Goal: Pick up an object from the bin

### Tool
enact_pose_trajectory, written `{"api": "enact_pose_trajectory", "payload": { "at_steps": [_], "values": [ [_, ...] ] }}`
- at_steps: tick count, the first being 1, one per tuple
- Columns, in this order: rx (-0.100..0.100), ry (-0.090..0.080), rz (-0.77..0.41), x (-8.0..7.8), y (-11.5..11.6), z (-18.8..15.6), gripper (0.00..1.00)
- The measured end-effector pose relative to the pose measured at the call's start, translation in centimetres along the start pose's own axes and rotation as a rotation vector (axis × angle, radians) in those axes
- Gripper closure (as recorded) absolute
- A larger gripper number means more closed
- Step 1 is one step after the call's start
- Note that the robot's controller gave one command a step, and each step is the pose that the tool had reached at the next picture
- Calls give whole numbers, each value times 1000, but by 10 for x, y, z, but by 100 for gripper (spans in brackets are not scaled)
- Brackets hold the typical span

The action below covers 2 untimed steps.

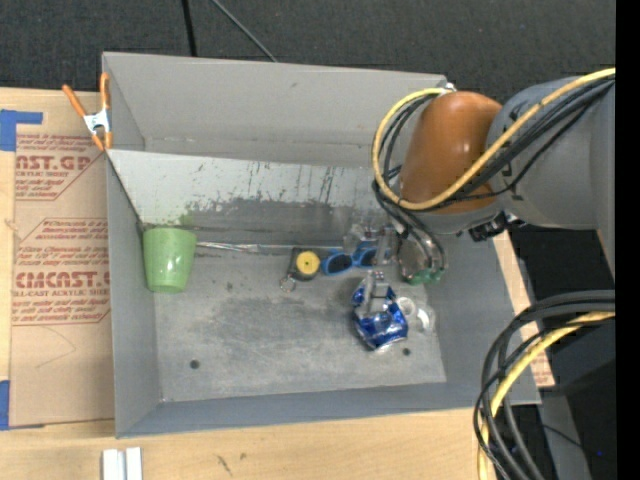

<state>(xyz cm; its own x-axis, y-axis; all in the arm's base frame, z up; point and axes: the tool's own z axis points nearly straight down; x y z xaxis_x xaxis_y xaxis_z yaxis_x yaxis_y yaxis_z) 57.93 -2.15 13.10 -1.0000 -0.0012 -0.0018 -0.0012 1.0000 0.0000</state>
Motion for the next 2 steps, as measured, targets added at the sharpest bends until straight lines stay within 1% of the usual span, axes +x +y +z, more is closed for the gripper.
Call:
{"api": "enact_pose_trajectory", "payload": {
  "at_steps": [1,2],
  "values": [
    [1,8,-53,35,-61,65,0],
    [0,1,-57,32,-57,62,100]
  ]
}}
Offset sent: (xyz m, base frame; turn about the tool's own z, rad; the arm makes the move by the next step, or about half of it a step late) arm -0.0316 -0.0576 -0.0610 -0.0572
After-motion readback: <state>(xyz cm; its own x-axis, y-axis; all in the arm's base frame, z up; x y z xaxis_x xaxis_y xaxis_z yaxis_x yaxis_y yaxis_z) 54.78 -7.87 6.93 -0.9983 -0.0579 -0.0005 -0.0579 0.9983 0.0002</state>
